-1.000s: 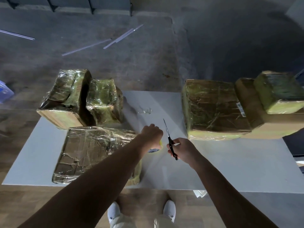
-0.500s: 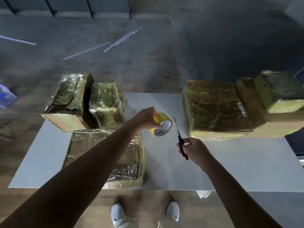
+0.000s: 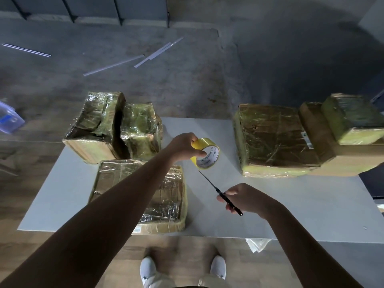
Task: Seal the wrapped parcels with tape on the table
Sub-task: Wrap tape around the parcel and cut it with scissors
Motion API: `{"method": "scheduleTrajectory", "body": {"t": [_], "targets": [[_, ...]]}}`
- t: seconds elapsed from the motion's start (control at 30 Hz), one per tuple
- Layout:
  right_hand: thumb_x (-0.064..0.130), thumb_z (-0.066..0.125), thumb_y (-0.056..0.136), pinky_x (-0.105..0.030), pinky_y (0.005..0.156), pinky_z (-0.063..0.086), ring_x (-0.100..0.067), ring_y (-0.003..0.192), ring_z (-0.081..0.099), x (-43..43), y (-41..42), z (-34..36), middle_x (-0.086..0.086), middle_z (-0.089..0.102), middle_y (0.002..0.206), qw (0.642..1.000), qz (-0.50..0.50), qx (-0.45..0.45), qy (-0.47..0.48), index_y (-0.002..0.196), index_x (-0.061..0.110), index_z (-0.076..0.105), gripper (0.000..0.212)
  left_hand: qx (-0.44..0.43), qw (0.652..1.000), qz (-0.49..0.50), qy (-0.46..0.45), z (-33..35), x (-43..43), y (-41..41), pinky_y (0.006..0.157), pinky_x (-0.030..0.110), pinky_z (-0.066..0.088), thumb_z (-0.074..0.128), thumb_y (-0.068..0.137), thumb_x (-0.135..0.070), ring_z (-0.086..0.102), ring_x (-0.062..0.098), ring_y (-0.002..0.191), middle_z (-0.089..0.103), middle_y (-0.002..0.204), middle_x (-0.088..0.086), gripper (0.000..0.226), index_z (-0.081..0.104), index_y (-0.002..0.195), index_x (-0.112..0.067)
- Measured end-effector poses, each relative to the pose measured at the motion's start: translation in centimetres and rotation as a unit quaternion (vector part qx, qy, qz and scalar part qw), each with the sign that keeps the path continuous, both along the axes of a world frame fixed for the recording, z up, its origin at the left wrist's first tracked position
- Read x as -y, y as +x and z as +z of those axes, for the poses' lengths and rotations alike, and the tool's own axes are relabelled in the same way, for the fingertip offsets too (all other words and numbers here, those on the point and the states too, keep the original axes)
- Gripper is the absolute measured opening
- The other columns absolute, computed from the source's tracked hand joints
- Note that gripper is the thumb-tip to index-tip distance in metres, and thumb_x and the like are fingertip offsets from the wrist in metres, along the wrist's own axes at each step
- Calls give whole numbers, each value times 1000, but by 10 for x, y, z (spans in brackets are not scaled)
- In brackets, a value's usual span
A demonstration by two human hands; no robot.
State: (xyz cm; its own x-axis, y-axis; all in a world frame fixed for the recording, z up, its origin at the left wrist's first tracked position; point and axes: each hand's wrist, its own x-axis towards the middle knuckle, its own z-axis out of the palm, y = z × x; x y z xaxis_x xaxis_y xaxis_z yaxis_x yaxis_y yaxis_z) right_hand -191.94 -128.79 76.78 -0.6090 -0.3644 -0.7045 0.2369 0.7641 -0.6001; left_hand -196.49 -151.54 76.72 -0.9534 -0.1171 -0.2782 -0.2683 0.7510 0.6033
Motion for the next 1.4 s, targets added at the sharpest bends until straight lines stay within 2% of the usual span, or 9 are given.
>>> {"method": "scheduleTrajectory", "body": {"t": [0.1,0.33,0.53,0.6,0.67,1.13,1.3,1.4], "targets": [[38,63,90,-24,63,41,-12,59,55,-1,4,3,-1,66,69,1000,27,-5,-8,84,12,72,28,2,1000,4,9,1,2,0,84,30,44,80,75,-37,56,20,109,62,118,5,54,58,118,-13],[47,61,85,-24,61,41,-13,58,51,11,7,3,-4,64,69,998,47,-34,-17,90,2,69,46,-2,999,-28,-26,6,0,0,81,26,39,79,75,-40,55,20,113,60,122,4,58,57,121,-13],[51,63,80,-24,59,41,-17,57,52,30,7,-2,-8,62,66,998,35,-52,-18,76,-1,65,52,3,998,-49,-48,6,0,-4,87,31,43,78,75,-44,54,21,113,59,123,4,61,55,123,-13],[50,63,81,-22,55,39,-17,52,49,37,7,-3,-6,57,59,997,27,-67,0,64,6,62,47,6,997,-54,-49,5,0,-6,90,33,44,78,75,-44,55,22,113,59,123,4,62,55,123,-13],[47,62,83,-20,51,38,-16,49,47,42,6,-4,-4,55,55,997,21,-78,13,61,12,59,42,7,997,-56,-50,4,0,-6,91,35,45,78,75,-45,55,21,112,59,123,4,62,55,123,-14],[47,60,83,-23,56,41,-19,56,51,64,-3,-7,-6,62,64,998,15,-60,12,66,13,62,39,12,998,-59,-25,3,5,-7,92,38,46,77,75,-45,56,23,112,60,123,7,65,54,125,-10],[47,61,84,-22,56,41,-19,56,50,65,-5,-7,-5,62,63,998,13,-52,19,69,11,63,39,11,998,-59,-24,2,5,-7,91,35,44,78,75,-43,55,22,114,59,124,6,65,54,125,-11],[46,60,85,-22,55,39,-18,56,50,64,-5,-7,-5,62,64,998,11,-57,14,75,6,68,42,10,998,-51,-18,-1,6,-6,95,38,44,78,75,-44,54,23,115,59,124,6,65,53,125,-11]]}}
